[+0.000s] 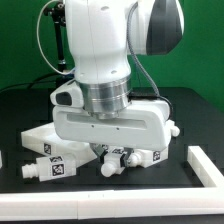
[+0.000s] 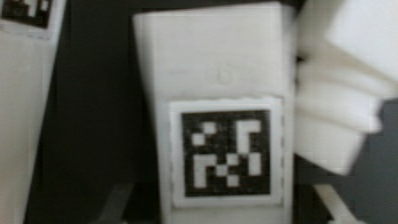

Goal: Assemble one leg

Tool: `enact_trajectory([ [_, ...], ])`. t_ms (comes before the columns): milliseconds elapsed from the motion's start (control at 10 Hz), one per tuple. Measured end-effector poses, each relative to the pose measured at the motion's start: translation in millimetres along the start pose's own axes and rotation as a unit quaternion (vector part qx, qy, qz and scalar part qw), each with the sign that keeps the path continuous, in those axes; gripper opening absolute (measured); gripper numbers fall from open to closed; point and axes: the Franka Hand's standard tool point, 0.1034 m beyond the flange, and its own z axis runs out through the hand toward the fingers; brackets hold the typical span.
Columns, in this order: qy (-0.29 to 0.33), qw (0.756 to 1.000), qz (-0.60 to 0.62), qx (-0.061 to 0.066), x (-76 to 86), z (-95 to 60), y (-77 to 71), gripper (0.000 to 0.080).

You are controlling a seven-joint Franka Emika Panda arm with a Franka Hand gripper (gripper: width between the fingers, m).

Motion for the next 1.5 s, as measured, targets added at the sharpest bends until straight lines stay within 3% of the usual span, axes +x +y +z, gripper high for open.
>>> enact_trajectory([
  [300,0.001,1.000,-0.001,0.001,1.1,-2.0,-1.2,0.0284],
  [400,-0.001,1.000,-0.005,0.002,0.8,-9.5,-3.0,0.0284],
  [700,-0.017,0.999,-0.044,0.007,-2.8,-63.3,13.6,0.0284],
  [900,-0.014,0.999,-0.046,0.007,-22.5,-78.7,36.6,0.0285],
  [1500,-0.010,0.999,-0.049,0.006,-23.8,-75.7,37.6,0.0285],
])
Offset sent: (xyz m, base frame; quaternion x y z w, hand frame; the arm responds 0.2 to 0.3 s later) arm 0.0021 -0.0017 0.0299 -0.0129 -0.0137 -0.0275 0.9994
